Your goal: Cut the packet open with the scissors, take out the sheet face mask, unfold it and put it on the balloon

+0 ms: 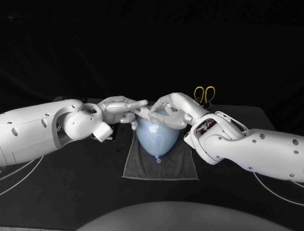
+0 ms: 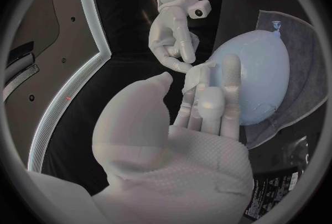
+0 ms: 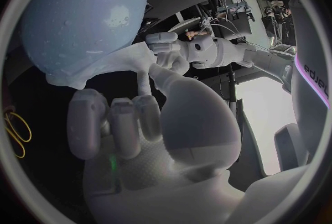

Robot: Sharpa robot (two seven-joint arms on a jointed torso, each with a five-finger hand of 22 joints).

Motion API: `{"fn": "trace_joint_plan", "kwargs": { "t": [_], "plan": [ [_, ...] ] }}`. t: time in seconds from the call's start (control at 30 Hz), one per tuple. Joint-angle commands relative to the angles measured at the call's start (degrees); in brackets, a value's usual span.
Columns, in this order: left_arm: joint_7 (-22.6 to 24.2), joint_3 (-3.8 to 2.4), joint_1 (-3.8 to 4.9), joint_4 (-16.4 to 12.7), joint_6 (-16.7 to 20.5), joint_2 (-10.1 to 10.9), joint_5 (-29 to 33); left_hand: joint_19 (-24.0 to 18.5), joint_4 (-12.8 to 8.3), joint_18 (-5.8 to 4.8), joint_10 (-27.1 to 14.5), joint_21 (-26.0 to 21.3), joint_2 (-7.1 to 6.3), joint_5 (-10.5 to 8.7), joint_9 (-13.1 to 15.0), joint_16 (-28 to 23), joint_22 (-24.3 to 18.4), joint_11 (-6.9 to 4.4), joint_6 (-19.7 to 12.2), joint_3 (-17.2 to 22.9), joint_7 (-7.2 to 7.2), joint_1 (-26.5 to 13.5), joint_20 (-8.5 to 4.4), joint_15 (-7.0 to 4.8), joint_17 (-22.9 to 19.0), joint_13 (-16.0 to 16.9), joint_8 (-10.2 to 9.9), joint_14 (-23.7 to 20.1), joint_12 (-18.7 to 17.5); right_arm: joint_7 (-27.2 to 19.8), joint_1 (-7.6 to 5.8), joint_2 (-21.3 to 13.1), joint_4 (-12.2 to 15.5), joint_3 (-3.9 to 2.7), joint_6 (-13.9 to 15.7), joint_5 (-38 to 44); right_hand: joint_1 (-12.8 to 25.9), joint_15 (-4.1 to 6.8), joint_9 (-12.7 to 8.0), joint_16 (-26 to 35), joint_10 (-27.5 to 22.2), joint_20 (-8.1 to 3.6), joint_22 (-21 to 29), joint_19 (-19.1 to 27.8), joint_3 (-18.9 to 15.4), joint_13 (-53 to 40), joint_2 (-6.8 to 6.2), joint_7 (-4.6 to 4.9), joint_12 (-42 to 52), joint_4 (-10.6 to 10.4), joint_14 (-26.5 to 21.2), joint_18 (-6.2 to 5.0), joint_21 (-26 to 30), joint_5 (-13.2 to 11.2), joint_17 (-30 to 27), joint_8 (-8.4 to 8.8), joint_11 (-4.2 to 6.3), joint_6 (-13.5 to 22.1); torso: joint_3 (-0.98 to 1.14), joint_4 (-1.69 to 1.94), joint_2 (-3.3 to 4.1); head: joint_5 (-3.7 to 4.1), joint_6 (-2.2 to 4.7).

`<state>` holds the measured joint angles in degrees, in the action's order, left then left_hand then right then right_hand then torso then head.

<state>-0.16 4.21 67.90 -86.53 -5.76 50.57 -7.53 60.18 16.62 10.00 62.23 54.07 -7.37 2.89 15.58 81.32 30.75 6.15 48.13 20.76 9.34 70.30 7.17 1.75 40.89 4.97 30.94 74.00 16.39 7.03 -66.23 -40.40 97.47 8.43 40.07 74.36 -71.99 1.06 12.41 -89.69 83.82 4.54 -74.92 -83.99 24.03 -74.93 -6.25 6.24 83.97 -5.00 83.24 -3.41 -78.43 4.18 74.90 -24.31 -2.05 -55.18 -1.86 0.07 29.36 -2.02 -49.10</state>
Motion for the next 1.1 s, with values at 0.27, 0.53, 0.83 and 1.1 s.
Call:
{"fn": "trace_joint_plan", "kwargs": {
  "t": [0.27, 0.53, 0.83, 1.1],
  "plan": [
    [-0.16, -0.06, -0.3, -0.08, -2.49, 0.37, -0.3, 0.29, 0.01, 0.59, 0.62, -0.28, 0.15, -0.14, -0.62, -0.15, -0.1, -0.51, 1.3, -1.42, -0.01, 0.66, -0.42, -0.25, 0.28, 0.26, -0.99, 0.07, 0.03, 0.76, 0.38, -1.15, 1.75, -0.02, 0.96, 2.52, 0.95, 1.06, -0.05, -0.29, 1.74, -0.62, -12.07, -2.53, -0.25, -8.59, -0.19, -0.02, 0.4, -0.64, 6.75, 1.12, -0.35, -0.06, 15.05, -0.21, 0.34, -0.47, 0.08, -0.05, -0.02, -0.25, -0.21],
    [-0.56, -0.07, -0.39, -0.06, -2.08, 0.67, -1.36, 0.63, -0.17, 0.55, 1.57, -0.15, 0.36, -0.13, -1.28, -0.04, 0.1, -0.82, 1.68, -2.38, -0.31, 1.75, -0.63, -0.49, 0.82, 0.65, -2.06, 0.4, 0.61, 1.1, 0.5, -1.53, 2.29, -0.02, 0.98, 3.1, 0.98, 1.06, -0.05, -0.3, 1.77, -0.62, -12.09, -2.56, -0.27, -8.63, -0.2, -0.04, 0.43, -0.67, 6.76, 1.14, -0.44, -0.02, 15.08, -0.21, 0.35, -0.49, 0.06, -0.03, -0.02, -0.19, -0.11],
    [-1.01, -0.07, -0.47, -0.13, -2.11, 0.95, -2.32, 0.95, -1.62, 0.49, 1.97, -0.01, 1.92, -0.11, -1.81, -0.14, 0.34, -1.35, 3.09, -1.32, -1.05, 7.04, -1.04, -0.97, 0.66, 1.01, -2.75, 0.45, 1.04, 1.22, 0.83, -1.52, 2.72, -0.02, 0.8, 5.44, 0.71, 1.13, -0.09, -0.27, 1.69, -0.68, -12.04, -2.49, -0.48, -8.56, -0.85, -0.12, 0.34, -0.35, 6.74, 1.1, -0.27, -0.07, 14.99, -0.18, 0.44, -0.48, 0.04, -0.03, 0.01, -0.39, -0.24],
    [-1.03, -0.07, -0.58, 0.0, -2.29, 1.22, -2.5, 0.87, -0.01, 0.48, 2.15, -0.18, 0.86, -0.13, -2.14, -0.35, 0.16, -1.31, 3.59, -3.29, -0.93, 5.33, -1.09, -0.94, 0.15, 1.22, -3.24, 0.29, 1.28, 1.75, 0.99, -1.23, 2.45, -0.02, 1.1, 6.51, 0.61, 1.14, -0.1, -0.26, 1.6, -0.7, -11.98, -2.42, -0.52, -8.44, -1.0, -0.12, 0.22, -0.26, 6.73, 1.06, -0.06, -0.09, 14.96, -0.16, 0.45, -0.46, 0.03, -0.02, 0.0, -0.42, -0.29]
  ]
}}
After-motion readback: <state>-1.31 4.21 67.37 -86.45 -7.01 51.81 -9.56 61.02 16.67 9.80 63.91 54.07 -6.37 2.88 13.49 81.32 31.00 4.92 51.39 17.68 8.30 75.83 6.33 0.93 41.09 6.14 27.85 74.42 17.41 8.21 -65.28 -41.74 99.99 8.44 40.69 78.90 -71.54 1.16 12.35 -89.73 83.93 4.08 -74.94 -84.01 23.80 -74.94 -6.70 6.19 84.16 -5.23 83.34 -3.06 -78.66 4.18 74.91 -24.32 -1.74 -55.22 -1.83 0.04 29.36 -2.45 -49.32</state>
